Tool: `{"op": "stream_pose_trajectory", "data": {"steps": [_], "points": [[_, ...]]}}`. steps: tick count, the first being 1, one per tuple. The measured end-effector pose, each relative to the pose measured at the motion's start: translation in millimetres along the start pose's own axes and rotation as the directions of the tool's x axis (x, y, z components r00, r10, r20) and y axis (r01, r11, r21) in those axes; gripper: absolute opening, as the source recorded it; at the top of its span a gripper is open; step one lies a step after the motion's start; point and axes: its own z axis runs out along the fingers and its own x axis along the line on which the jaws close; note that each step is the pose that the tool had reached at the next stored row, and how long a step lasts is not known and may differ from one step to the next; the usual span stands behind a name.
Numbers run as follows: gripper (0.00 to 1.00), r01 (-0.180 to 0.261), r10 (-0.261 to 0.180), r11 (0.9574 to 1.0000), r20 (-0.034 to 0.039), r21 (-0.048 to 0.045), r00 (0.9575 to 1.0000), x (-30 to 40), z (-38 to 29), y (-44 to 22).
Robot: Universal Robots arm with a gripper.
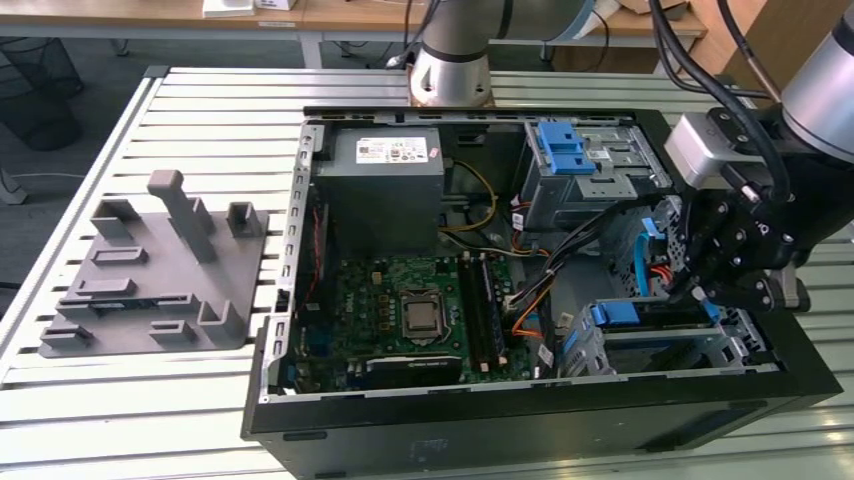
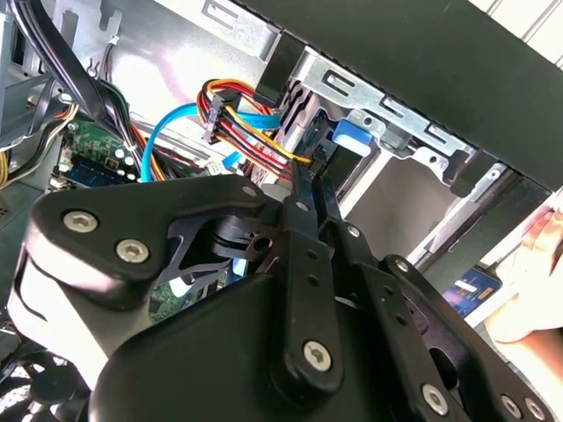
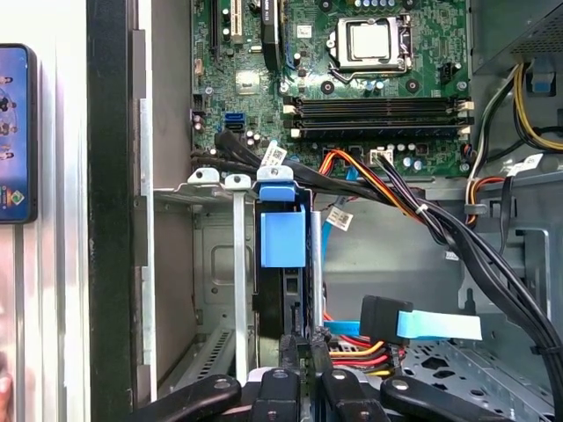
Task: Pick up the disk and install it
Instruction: 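Insert the first disk wire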
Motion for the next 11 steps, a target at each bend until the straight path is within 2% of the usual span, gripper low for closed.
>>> {"op": "stream_pose_trajectory", "data": {"steps": [6, 11], "points": [[0.16, 0.000, 0.000, 1.0000, -0.0004, -0.0039, 1.0000, -0.1, 3.3, -0.1], [0.16, 0.000, 0.000, 1.0000, 0.0000, -0.0043, 1.0000, -0.1, 3.5, -0.1]]}}
